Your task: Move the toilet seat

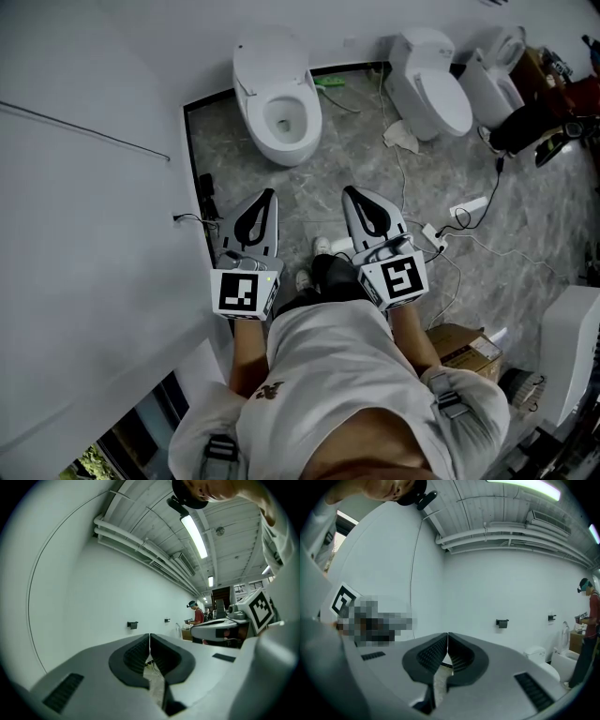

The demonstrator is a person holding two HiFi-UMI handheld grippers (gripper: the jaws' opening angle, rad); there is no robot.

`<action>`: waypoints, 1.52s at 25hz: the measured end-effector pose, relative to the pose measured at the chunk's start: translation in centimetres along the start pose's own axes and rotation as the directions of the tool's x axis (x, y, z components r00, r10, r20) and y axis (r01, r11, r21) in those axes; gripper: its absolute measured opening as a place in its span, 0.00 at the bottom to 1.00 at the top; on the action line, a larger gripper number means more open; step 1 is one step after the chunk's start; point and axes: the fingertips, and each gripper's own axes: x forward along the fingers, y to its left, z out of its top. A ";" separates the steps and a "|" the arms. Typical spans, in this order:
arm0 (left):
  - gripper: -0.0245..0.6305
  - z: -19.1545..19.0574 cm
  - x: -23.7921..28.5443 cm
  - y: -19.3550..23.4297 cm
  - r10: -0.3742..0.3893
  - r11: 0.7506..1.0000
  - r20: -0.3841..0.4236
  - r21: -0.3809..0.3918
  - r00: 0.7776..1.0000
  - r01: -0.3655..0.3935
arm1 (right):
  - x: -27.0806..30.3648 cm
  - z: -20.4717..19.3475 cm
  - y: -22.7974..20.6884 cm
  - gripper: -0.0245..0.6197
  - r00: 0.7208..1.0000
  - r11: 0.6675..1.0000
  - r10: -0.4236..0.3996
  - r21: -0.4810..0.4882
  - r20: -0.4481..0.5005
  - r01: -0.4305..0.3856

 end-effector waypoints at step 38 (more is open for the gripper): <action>0.07 0.9 19.8 5.5 0.156 0.986 -0.029 0.060 0.987 -0.154 | 16.4 0.7 -15.8 0.07 0.986 0.987 0.150 0.040 0.067 -0.153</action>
